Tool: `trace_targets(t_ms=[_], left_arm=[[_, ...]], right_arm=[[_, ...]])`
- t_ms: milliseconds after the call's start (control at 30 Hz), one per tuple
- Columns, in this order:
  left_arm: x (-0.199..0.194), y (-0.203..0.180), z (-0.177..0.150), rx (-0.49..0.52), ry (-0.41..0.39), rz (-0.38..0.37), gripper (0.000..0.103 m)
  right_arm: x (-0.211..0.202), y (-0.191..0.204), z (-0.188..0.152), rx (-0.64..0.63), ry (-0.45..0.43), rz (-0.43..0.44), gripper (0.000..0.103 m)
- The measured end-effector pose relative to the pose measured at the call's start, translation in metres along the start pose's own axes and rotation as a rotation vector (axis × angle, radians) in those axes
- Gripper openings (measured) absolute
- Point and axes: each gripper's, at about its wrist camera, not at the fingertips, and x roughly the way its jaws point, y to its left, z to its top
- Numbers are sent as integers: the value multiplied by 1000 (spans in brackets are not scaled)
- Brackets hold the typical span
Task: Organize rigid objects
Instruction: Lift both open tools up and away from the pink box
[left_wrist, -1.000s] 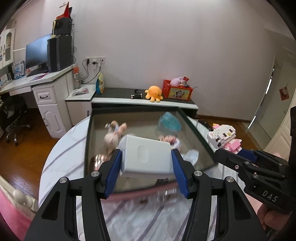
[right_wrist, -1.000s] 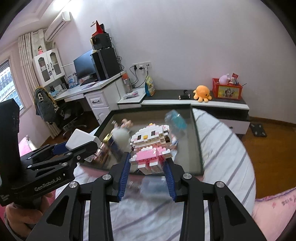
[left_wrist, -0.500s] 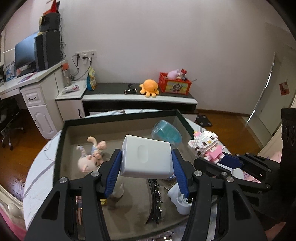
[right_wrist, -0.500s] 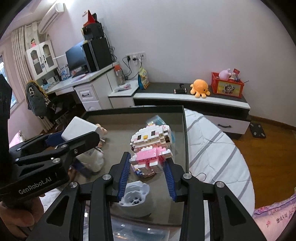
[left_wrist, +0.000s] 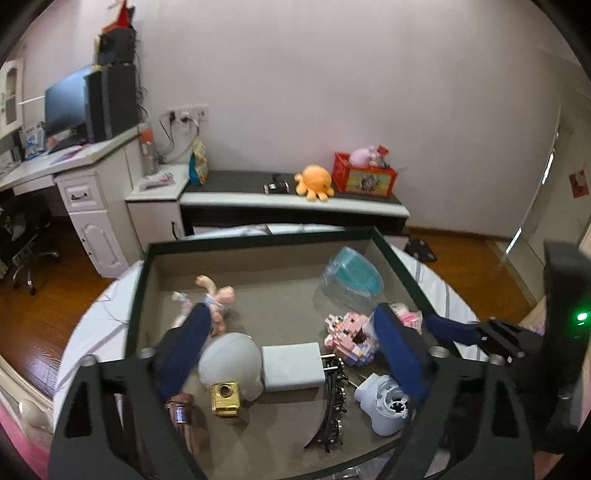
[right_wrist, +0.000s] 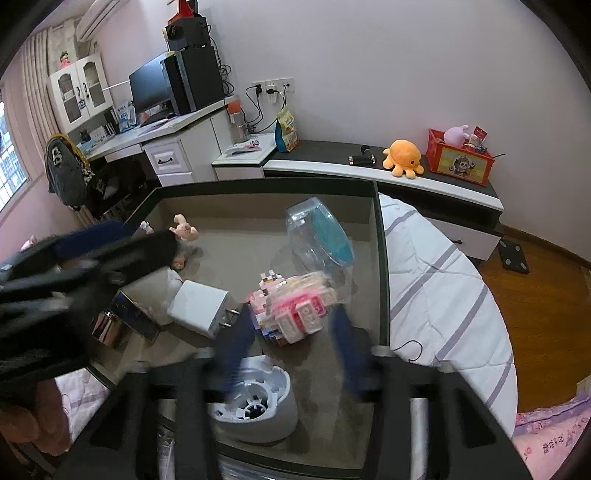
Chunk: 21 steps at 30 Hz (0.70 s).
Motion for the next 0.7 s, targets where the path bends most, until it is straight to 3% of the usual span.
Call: trace_targets(t_ms=[33, 167, 200, 433, 700], left_arm=[[-6, 1, 0, -5, -15, 4, 102], [-31, 8, -1, -12, -59, 28, 103], [-37, 11, -2, -15, -65, 37, 103], [-83, 24, -25, -38, -95, 54, 103], [-130, 31, -69, -47, -78, 73, 103]], right_arm=[[-3, 0, -1, 6, -12, 10, 88], [-15, 2, -5, 40, -19, 5, 94], [-17, 4, -6, 43, -26, 2, 103], [-53, 13, -24, 99, -86, -4, 103], [-106, 37, -60, 130, -139, -25, 103]])
